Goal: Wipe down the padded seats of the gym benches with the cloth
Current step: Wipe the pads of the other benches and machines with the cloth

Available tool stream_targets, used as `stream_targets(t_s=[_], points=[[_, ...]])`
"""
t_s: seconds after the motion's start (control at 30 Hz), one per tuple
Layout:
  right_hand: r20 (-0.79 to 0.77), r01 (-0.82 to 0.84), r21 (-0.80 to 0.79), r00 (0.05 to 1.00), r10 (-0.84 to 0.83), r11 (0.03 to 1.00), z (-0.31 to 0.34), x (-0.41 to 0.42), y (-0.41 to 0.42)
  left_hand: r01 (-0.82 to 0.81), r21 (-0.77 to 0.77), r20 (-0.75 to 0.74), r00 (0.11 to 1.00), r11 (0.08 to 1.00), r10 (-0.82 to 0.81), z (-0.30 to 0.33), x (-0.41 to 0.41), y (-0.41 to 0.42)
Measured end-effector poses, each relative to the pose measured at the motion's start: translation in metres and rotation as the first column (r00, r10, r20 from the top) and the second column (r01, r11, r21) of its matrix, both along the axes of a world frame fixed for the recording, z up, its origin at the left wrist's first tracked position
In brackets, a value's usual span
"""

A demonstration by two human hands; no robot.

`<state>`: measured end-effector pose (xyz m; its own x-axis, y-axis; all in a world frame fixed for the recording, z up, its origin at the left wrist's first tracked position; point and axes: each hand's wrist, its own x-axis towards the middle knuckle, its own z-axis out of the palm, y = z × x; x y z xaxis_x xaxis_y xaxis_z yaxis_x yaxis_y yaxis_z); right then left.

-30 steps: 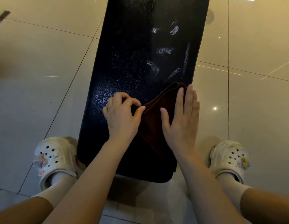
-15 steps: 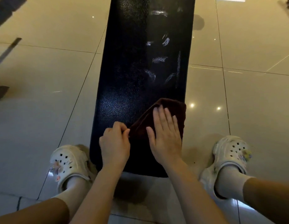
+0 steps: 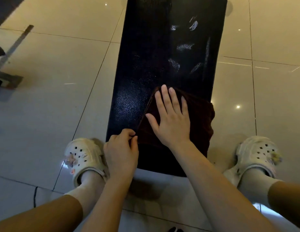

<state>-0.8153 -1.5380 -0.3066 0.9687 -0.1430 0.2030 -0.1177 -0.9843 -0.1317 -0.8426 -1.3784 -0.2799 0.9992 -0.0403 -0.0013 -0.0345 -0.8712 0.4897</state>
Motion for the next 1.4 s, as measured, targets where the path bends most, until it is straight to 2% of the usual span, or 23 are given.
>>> stream_targets(t_s=[0.13,0.23,0.33,0.4,0.47,0.53,0.6,0.73,0.8,0.93,1.0,1.1,1.27,1.4], points=[[-0.026,0.018,0.005,1.000,-0.017,1.000,-0.003,-0.004,0.018,-0.040,-0.030,0.074,0.996,0.999,0.042,-0.006,0.013,0.006],[-0.067,-0.095,-0.013,0.993,0.093,0.995,-0.009,-0.020,0.038,-0.127,-0.142,0.107,0.984,0.982,0.143,-0.005,0.031,0.009],[-0.049,-0.200,-0.025,0.979,0.199,0.979,-0.015,-0.029,0.042,-0.160,-0.156,0.096,0.980,0.975,0.176,-0.003,0.052,0.009],[-0.008,-0.125,-0.005,0.992,0.125,0.992,-0.012,-0.025,0.033,-0.151,-0.136,0.063,0.985,0.979,0.161,-0.005,0.059,0.010],[0.028,0.059,0.017,0.998,-0.060,0.998,-0.006,-0.014,0.012,-0.156,-0.123,0.029,0.987,0.980,0.160,-0.009,0.059,0.011],[0.027,0.169,0.013,0.985,-0.169,0.986,-0.001,-0.003,-0.013,-0.126,-0.099,0.042,0.991,0.987,0.131,-0.014,0.050,0.011],[0.023,0.177,-0.014,0.984,-0.176,0.984,0.001,0.001,-0.026,-0.054,-0.050,0.093,0.994,0.997,0.059,-0.022,0.037,0.011],[0.028,0.188,-0.020,0.982,-0.187,0.982,0.003,0.002,-0.018,-0.002,-0.102,-0.011,1.000,0.995,0.001,-0.039,0.020,0.011],[0.016,0.129,-0.012,0.992,-0.128,0.992,0.004,0.003,-0.011,0.007,-0.150,-0.025,1.000,0.989,-0.010,-0.044,0.020,0.016],[-0.035,-0.146,0.007,0.989,0.146,0.989,-0.006,-0.021,0.027,-0.001,-0.257,-0.071,0.997,0.967,-0.018,-0.042,0.020,0.021],[-0.074,-0.197,-0.007,0.978,0.196,0.980,-0.015,-0.050,0.053,-0.026,-0.295,-0.080,0.997,0.955,0.002,-0.038,0.020,0.021],[-0.075,-0.104,0.040,0.991,0.107,0.994,-0.025,-0.085,0.061,-0.049,-0.285,-0.080,0.996,0.957,0.027,-0.034,0.021,0.016],[0.005,0.232,0.068,0.972,-0.233,0.970,-0.016,-0.059,0.002,-0.017,-0.123,-0.115,0.993,0.992,0.002,-0.037,0.021,0.012],[-0.004,0.245,0.127,0.969,-0.247,0.961,0.002,-0.013,-0.054,-0.010,-0.063,-0.144,0.990,0.998,0.001,-0.040,0.021,0.010]])
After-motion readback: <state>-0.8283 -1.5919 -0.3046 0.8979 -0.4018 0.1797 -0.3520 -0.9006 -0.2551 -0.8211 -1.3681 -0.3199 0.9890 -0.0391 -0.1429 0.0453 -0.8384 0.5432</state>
